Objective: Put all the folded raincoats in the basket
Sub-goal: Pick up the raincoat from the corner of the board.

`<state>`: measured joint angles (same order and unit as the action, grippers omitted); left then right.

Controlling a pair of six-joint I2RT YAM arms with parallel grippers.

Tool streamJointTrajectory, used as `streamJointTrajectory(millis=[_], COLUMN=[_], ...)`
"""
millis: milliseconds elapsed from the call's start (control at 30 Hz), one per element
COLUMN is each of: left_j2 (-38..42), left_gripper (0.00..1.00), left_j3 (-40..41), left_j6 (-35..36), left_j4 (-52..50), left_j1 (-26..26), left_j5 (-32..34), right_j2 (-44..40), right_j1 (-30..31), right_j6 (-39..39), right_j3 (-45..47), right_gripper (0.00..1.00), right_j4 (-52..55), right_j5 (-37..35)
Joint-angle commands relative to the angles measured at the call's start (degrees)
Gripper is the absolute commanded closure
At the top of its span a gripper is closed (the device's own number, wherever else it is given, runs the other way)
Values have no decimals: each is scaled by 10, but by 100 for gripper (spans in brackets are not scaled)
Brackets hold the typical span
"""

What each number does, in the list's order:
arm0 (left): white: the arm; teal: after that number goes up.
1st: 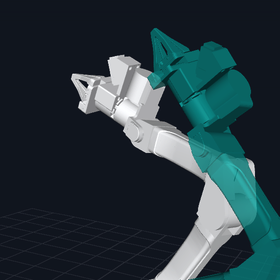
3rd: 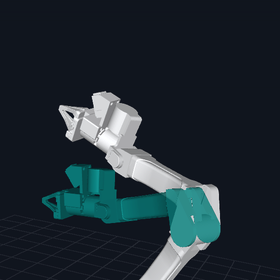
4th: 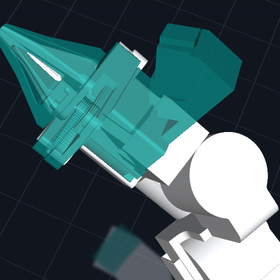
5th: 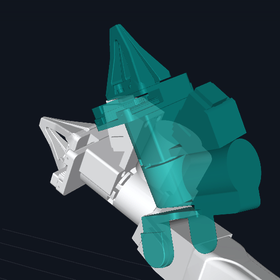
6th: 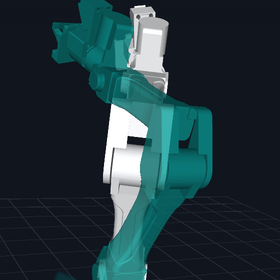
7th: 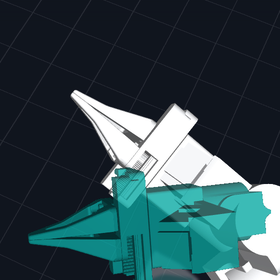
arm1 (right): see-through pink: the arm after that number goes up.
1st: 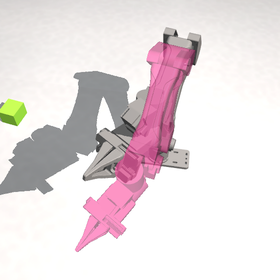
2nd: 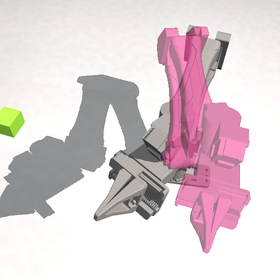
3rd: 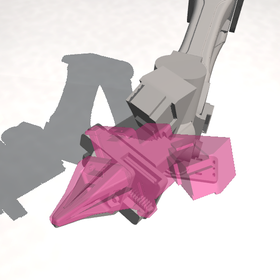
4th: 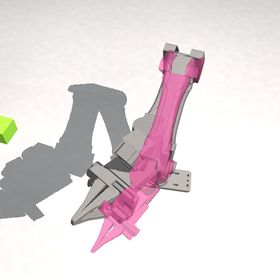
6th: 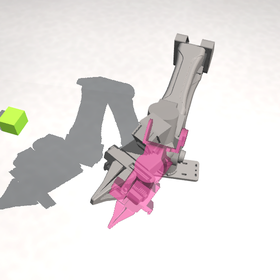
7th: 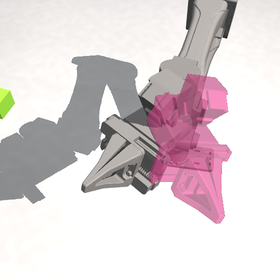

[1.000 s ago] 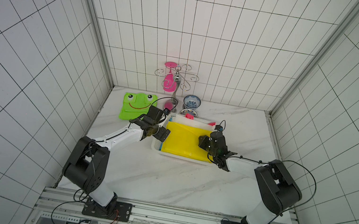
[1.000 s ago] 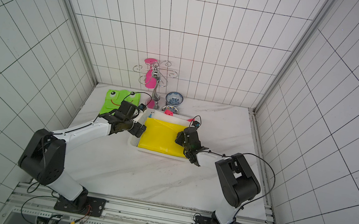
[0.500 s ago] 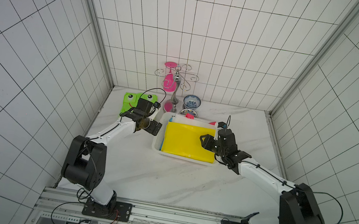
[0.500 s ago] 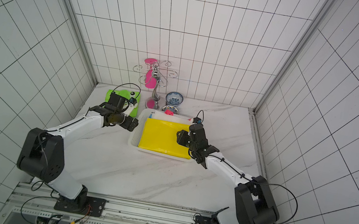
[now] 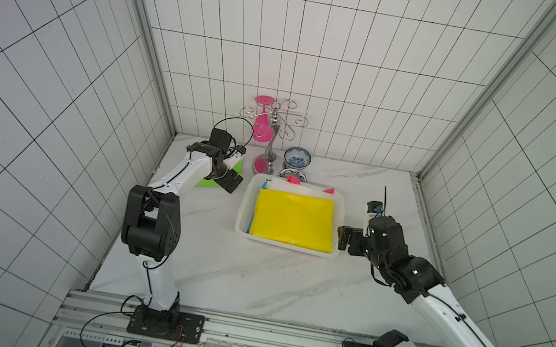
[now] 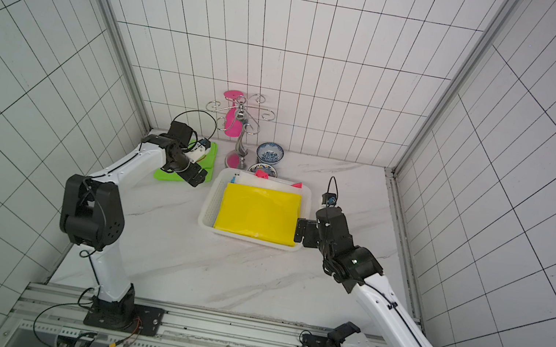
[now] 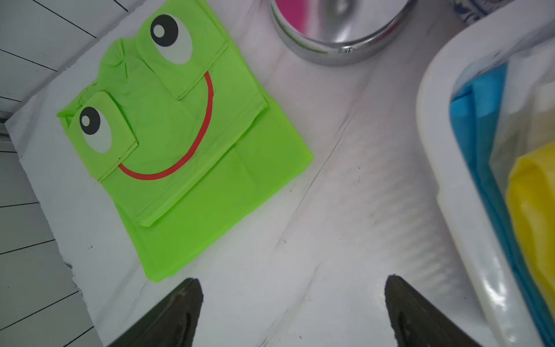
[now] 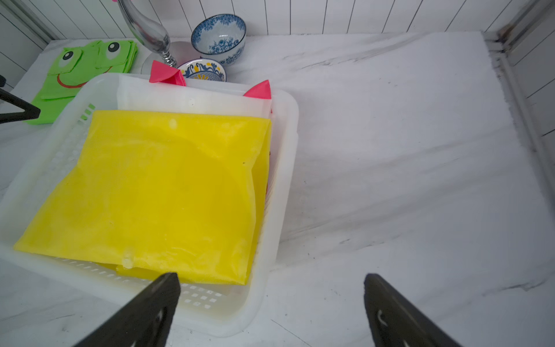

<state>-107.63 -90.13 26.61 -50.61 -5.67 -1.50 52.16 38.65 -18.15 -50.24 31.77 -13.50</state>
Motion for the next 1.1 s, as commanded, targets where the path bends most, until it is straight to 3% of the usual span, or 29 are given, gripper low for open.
streamJointTrajectory(millis=[0, 167, 367, 667, 867, 967, 1067], left_j2=[-28, -139, -203, -255, -310, -310, -269], left_gripper=[3, 3, 8, 22, 65, 96, 100], left_j3=[-33, -122, -163, -166, -219, -215, -175], left_j6=[70, 72, 68, 35, 0, 5, 4], left_j4=[-31, -59, -46, 12, -21, -39, -40], left_j1=[3, 1, -3, -1, 0, 0, 2], left_j5=[27, 104, 169, 160, 121, 101, 77], right_j2=[-54, -74, -86, -112, -126, -126, -117], right_j1=[-5, -10, -10, -10, -9, -8, -6], right_j6=[22, 14, 14, 13, 0, -6, -7], right_j3=[-16, -22, -18, -5, 5, 6, 11], right_gripper=[1, 1, 1, 1, 1, 1, 1], right_j4=[58, 76, 86, 65, 37, 35, 30], right_j5=[-12, 42, 33, 51, 84, 102, 132])
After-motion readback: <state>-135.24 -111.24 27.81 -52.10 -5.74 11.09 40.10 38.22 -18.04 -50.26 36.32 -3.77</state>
